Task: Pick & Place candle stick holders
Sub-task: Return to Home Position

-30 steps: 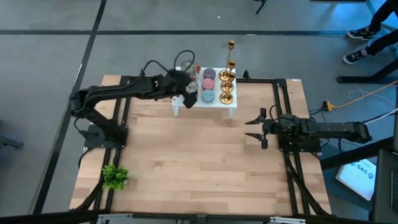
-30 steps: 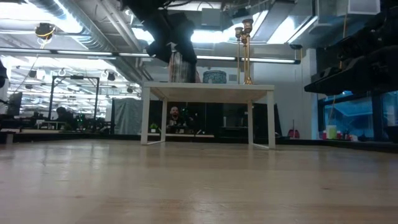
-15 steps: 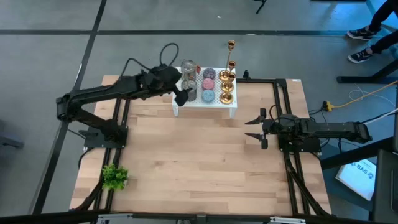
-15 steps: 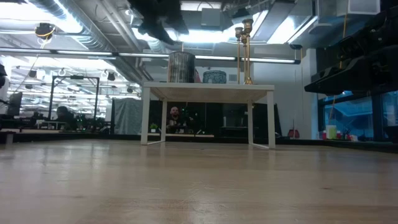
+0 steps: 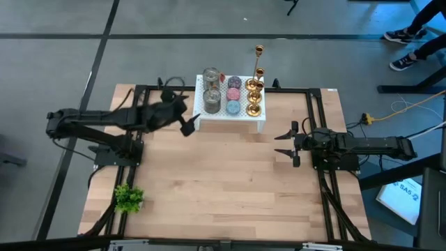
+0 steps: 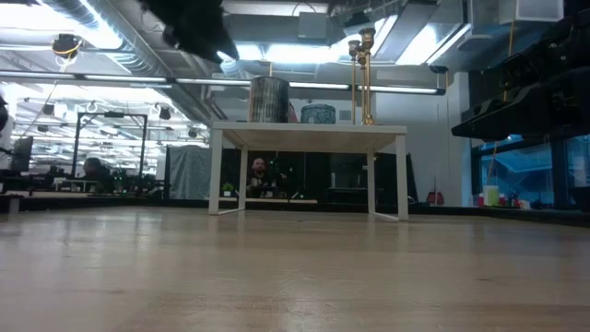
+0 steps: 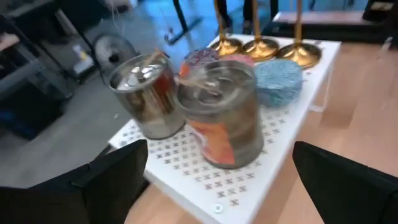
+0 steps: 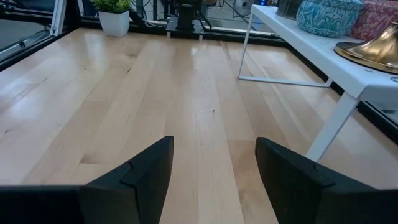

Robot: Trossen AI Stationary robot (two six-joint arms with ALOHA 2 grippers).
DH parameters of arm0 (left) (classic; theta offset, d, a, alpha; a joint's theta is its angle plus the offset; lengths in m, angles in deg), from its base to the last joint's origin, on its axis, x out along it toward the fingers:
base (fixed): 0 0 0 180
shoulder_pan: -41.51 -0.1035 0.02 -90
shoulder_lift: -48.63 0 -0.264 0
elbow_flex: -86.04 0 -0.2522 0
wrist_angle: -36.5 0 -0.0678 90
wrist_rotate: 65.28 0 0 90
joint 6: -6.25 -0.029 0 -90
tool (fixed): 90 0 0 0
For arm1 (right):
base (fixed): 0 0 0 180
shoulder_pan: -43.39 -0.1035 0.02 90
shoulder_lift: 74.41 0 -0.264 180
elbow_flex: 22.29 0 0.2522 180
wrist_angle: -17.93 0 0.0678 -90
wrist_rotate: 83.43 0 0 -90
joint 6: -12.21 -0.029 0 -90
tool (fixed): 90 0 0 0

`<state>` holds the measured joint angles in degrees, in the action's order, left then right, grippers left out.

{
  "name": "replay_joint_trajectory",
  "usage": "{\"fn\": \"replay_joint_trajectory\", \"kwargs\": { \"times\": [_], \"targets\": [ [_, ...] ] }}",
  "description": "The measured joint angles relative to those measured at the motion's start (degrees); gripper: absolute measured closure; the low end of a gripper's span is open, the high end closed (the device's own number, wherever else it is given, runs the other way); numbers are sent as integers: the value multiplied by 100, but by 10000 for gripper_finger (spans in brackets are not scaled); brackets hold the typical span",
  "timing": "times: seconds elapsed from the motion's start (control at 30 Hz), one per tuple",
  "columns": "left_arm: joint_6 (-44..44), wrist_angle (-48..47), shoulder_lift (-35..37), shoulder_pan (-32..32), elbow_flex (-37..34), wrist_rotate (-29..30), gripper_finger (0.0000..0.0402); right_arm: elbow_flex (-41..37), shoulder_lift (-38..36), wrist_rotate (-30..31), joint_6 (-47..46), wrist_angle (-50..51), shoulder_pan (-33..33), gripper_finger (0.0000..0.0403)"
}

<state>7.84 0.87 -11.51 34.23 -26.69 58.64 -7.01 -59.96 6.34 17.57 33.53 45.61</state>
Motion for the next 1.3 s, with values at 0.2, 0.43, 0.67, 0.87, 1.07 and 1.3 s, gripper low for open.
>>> {"fn": "replay_joint_trajectory", "kwargs": {
  "times": [0.2, 0.43, 0.67, 0.87, 1.07, 1.3],
  "targets": [
    [-44, 1685, 786, 470, -1537, -98, 2, 0, -1, 2, 0, 0, -1, 171],
    [-297, 3325, 1628, 893, -2789, -223, 2, 0, 1, 2, 0, 0, 0, 171],
    [-392, 4384, 2196, 992, -3829, -958, 2, 0, 1, 4, 0, 2, 0, 171],
    [-153, 4553, 2325, 966, -4510, -1216, 2, 0, 1, 4, 0, 2, 0, 171],
    [521, 4845, 2262, 948, -5074, -2033, 2, 0, 1, 7, 0, 0, 0, 171],
    [-585, 5816, 2291, 944, -5298, -2592, 2, 0, 1, 15, -136, 0, 0, 171]
  ]
}}
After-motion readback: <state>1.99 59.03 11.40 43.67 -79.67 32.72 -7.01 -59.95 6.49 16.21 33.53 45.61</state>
